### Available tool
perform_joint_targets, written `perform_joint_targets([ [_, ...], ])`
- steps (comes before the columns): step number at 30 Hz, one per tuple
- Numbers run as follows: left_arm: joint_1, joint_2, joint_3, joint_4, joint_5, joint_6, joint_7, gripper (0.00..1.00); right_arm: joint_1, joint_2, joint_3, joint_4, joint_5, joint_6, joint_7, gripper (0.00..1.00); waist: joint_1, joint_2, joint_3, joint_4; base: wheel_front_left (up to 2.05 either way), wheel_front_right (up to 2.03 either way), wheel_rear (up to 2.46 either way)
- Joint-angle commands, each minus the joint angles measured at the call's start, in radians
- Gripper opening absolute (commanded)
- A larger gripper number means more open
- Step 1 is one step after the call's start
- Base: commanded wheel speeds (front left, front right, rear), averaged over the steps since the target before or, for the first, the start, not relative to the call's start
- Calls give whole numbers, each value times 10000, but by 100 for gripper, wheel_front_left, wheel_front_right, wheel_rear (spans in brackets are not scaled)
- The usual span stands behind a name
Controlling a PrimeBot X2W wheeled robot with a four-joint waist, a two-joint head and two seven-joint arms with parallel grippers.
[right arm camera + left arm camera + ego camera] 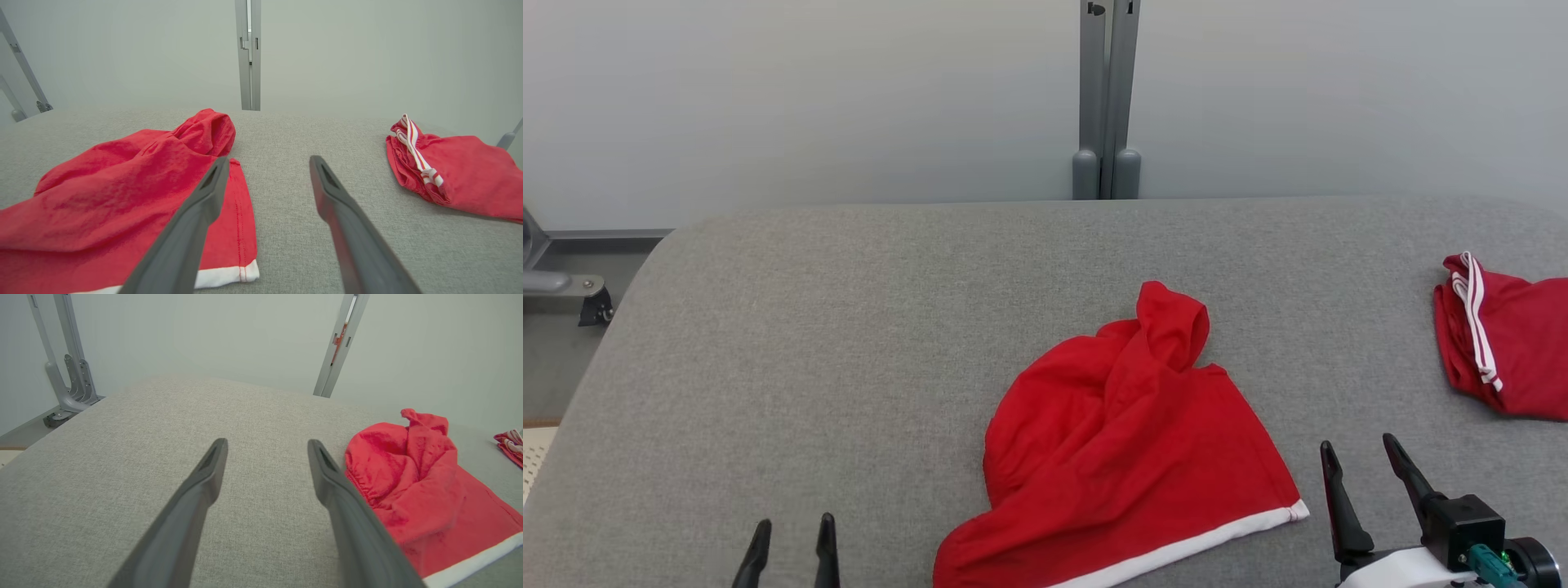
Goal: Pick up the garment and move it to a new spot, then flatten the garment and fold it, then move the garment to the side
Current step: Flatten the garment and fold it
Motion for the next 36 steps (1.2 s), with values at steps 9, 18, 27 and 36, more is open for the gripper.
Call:
perform_joint_targets([
  [9, -114, 174, -545, -259, -244, -36, -28, 100, -67, -25, 148, 71, 73, -16, -26, 100, 0, 0, 46, -52, 0, 0, 0],
  [18, 161, 1165, -1544, 363, -895, -35, 180, 100, -594, -24, 267, 739, -139, -16, 104, 100, 0, 0, 25, -213, 0, 0, 0],
  [27, 64, 2311, -2635, 194, -1905, -30, 3470, 100, -1699, -238, 695, 2267, -553, -16, 3805, 100, 0, 0, 344, -199, 0, 0, 0],
  [36, -648, 2574, -3755, 187, -2403, -30, 3431, 100, -1994, -151, 906, 2712, -524, -16, 4489, 100, 0, 0, 799, -68, 0, 0, 0],
])
